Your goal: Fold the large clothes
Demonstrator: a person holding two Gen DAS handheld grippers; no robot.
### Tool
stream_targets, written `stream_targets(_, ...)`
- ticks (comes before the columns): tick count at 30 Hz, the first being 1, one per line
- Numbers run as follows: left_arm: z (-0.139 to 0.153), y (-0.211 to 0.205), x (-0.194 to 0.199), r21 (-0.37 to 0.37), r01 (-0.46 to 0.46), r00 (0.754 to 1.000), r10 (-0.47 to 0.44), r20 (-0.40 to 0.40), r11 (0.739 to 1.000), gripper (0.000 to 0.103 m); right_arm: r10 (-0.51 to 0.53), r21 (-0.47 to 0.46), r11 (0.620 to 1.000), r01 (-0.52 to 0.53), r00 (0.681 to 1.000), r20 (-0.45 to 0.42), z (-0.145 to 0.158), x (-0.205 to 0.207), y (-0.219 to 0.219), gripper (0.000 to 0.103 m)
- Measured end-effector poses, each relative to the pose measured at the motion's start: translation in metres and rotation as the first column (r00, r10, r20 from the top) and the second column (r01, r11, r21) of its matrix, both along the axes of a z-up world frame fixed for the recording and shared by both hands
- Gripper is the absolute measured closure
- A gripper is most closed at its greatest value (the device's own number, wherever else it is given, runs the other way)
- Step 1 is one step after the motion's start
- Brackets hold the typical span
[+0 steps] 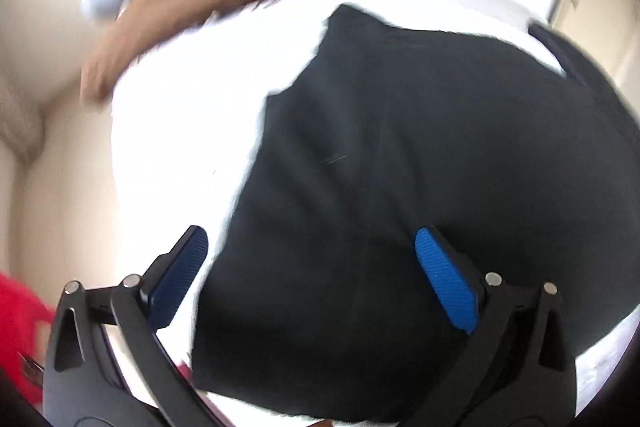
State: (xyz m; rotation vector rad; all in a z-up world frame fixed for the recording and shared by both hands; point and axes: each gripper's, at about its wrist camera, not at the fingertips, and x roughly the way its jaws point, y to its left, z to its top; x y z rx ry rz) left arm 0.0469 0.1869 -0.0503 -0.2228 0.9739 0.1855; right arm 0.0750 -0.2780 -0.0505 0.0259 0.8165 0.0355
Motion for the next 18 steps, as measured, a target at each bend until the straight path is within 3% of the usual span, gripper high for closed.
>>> stream_targets(2, 0.000, 0.019, -0.007, -0.094, -0.053, 0.999, 0.051, -0.015, 0.994, 0.000, -0.045, -0.058, 0.997, 0.046, 0.999, 0.018, 0.005, -0.014, -0.009, 0.017)
stream_targets(3, 0.004, 0.023, -0.011, -0.104, -0.076, 0.997, 0.075, -0.012, 0.992, 0.000, -0.064, -0.056, 0.996, 0.065, 0.998, 0.020, 0.009, -0.021, -0.015, 0.017)
stream_targets(6, 0.027, 0.013, -0.022, -0.080, -0.082, 0.996, 0.085, 0.033, 0.993, 0.001, -0.129, 0.039, 0.991, 0.128, 0.991, 0.024, 0.024, -0.040, -0.030, 0.017)
stream_targets(9, 0.048, -0.016, -0.034, -0.058, -0.045, 0.997, 0.049, 0.062, 0.997, 0.001, -0.148, 0.052, 0.988, 0.147, 0.989, 0.021, 0.040, -0.049, -0.023, 0.012)
stream_targets(12, 0.058, -0.060, -0.046, -0.032, 0.024, 0.998, -0.023, 0.057, 0.999, 0.001, -0.104, 0.040, 0.994, 0.104, 0.995, -0.013, 0.052, -0.056, 0.003, 0.004)
stream_targets(18, 0.061, -0.141, -0.075, 0.046, 0.128, 0.991, -0.130, 0.042, 0.991, 0.001, -0.008, 0.032, 0.999, 0.010, 0.998, -0.055, 0.047, -0.085, 0.065, 0.002)
